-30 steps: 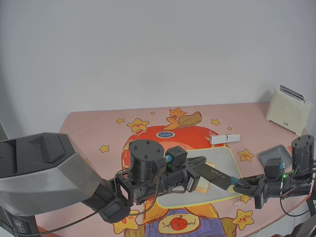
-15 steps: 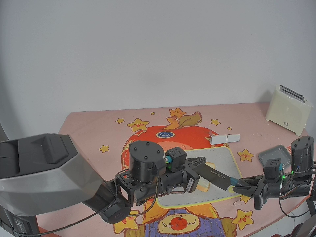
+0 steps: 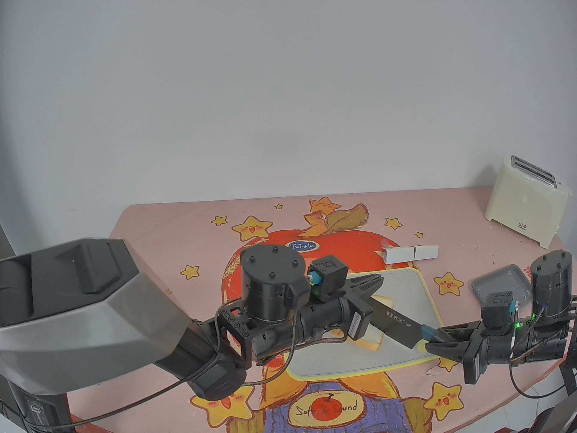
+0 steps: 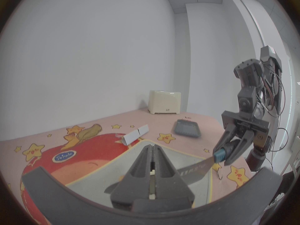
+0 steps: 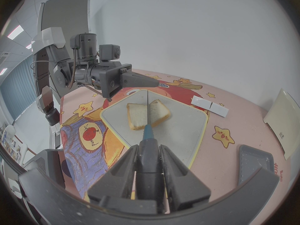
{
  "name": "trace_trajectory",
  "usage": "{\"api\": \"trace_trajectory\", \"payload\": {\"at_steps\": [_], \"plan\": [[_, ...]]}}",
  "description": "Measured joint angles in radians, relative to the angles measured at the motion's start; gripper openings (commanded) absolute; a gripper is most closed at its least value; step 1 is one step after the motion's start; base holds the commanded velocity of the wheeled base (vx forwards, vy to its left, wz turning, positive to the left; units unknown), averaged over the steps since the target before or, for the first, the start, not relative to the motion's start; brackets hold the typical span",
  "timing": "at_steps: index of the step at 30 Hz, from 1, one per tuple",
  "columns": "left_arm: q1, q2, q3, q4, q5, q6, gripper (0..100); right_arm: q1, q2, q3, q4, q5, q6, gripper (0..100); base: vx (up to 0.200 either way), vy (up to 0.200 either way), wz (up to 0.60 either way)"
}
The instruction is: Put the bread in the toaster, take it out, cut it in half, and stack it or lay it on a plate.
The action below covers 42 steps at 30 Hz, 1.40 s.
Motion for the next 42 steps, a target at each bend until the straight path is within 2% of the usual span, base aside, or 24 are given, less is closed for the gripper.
{"api": "trace_trajectory", "payload": {"at_steps": [10,42], "plan": [[0.000,0.012,0.001,-0.003,0.019,-0.001,0,0.002,-0.005,-0.002,-0.001,0.000,0.001,0,0.000,0.000,0.00],[0.002,0.023,0.050,-0.009,0.019,-0.001,0,0.001,-0.020,0.005,0.000,0.000,0.003,0,0.000,0.000,0.00]]}}
